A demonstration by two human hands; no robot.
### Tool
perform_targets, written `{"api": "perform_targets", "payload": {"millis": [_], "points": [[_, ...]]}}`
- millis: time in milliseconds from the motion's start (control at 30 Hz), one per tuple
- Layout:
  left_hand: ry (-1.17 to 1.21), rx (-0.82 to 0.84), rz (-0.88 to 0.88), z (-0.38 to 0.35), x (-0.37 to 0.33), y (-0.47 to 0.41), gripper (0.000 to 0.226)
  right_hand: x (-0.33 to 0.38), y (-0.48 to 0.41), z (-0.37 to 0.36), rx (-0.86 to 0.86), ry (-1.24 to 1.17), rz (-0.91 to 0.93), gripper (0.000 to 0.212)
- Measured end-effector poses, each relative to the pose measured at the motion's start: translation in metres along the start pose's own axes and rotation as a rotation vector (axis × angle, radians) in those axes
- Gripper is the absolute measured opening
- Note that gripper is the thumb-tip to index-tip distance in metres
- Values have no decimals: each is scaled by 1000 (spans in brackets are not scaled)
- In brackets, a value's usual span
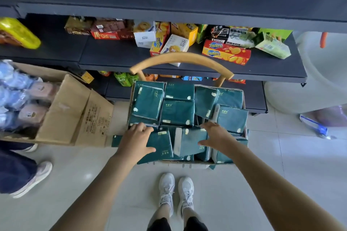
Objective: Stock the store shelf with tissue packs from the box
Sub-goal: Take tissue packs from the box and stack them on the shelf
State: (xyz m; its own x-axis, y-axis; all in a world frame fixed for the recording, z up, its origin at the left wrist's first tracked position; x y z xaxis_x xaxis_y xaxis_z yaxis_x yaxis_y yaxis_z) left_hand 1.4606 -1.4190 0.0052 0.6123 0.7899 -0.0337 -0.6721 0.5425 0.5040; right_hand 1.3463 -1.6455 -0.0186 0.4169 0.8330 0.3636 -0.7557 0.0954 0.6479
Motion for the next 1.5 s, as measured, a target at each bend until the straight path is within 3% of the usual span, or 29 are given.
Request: {"api": "perform_targets", "payload": {"millis": [200, 500, 600, 733, 933, 1133, 1367, 1500], "points": [[-25, 30, 1, -11, 0, -13, 68, 2, -11, -15, -132, 4, 18, 67], [40, 78, -7, 1, 10, -12, 71, -1, -12, -10, -150, -7, 28, 46], [213, 106, 35, 10, 18, -2, 71, 2, -6, -1, -151, -22, 43, 41], [569, 165, 130, 30, 34, 19, 53, 16, 13, 19, -198, -150, 81, 39], [926, -42, 221, 79, 66, 60, 65, 51, 42, 76, -387, -396, 156, 57], [1383, -283, 137, 149, 95, 89, 66, 114, 61, 133, -489, -702, 265, 23], [1836, -560, -17, 236, 173, 93, 49, 234, 61, 197, -728, -923, 346, 34], [2000, -599, -161, 285, 233, 88, 39, 308, 50, 222, -858, -1069, 451, 60]]}}
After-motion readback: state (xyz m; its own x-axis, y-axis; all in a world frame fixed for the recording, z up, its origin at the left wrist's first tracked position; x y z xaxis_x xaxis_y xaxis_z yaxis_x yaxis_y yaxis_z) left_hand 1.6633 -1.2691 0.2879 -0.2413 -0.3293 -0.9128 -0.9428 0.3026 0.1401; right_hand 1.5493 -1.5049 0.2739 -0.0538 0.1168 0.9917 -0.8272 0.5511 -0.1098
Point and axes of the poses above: each hand's wrist, its own y-axis away from the middle knuckle, its own z-axis out of the back of the hand, x = y × z, the point moved 1 cm from there along -y, towards the middle knuckle, and after that the axes turned 5 degrees about z, right-handed, at the moved point
